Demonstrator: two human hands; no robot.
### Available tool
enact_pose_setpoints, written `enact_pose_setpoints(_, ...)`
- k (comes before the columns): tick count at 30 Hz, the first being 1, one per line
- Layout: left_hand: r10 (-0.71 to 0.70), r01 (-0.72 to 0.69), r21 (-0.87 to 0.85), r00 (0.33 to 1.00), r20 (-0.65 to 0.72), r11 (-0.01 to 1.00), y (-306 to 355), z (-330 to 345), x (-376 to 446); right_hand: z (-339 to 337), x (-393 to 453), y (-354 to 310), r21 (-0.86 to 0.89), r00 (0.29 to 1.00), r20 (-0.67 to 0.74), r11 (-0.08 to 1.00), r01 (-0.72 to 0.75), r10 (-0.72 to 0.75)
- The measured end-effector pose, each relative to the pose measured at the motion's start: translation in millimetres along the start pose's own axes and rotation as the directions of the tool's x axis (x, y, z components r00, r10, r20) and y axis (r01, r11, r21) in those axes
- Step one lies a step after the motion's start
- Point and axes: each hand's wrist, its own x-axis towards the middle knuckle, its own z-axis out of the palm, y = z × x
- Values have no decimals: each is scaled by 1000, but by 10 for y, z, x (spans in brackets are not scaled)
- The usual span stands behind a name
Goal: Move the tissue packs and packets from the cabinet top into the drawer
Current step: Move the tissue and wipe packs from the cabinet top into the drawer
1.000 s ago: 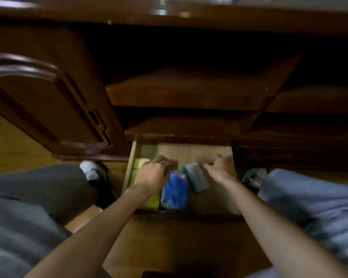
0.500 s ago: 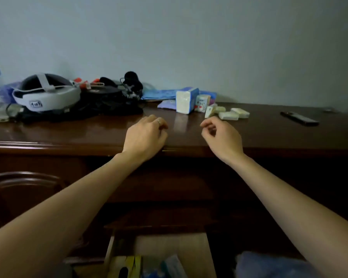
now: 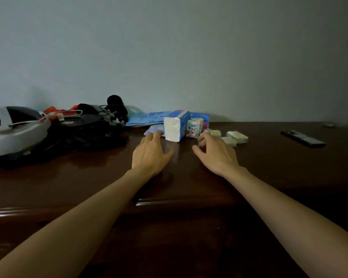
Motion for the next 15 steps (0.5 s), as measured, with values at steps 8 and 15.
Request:
enact_pose_setpoints(8, -191, 185, -310, 981, 10, 933, 231, 841, 1020, 428, 1655, 459, -40, 959, -241, 986, -163, 149)
enact_pose_setpoints(15, -199, 147, -341, 972, -123, 929, 117, 1235, 1358, 1076, 2528, 906, 32, 924, 289, 962, -269, 249)
